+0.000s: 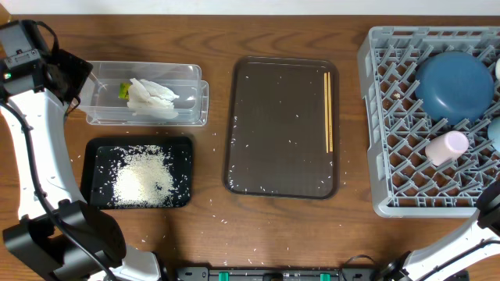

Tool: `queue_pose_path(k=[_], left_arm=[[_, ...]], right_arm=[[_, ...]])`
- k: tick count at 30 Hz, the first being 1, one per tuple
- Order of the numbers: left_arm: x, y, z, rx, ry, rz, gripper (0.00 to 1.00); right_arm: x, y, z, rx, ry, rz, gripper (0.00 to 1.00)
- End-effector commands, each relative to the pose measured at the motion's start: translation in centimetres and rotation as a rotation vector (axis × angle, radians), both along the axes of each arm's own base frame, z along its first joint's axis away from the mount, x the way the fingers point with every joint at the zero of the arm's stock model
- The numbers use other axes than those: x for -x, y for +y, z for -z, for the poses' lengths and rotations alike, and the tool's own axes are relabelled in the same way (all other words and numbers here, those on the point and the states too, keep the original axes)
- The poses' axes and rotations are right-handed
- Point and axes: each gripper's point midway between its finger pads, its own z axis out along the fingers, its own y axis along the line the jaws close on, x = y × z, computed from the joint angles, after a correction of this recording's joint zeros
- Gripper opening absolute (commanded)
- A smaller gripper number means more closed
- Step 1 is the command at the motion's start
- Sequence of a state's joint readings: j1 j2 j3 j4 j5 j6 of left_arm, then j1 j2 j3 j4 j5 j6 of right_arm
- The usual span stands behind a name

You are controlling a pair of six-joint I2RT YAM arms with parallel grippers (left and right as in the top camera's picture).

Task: Sort waste into correct bins and load items into the dishwasher rack

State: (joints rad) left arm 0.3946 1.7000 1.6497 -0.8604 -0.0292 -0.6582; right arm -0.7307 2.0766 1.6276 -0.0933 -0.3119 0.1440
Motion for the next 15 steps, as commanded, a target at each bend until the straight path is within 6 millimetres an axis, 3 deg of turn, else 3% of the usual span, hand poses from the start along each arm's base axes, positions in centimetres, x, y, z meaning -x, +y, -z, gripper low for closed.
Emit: queue_pose_path(k=[1, 7, 15], left_arm=[[0.1, 0.1, -0.5, -0.001, -0.011, -0.01, 0.91], [0.1, 0.1, -0.5, -0.001, -0.011, -0.01, 0.91], [0.1, 0.1, -0.5, -0.001, -0.011, -0.01, 0.91]], right_arm=[[0.3, -0.6, 1.1, 0.02, 0.032, 0.009, 0.49], [-0.1, -0.3, 3.0, 0.006, 0.058, -0.006, 0.46], [0.3, 0.3, 4.0, -0.005, 0.104, -0.03, 0.42]])
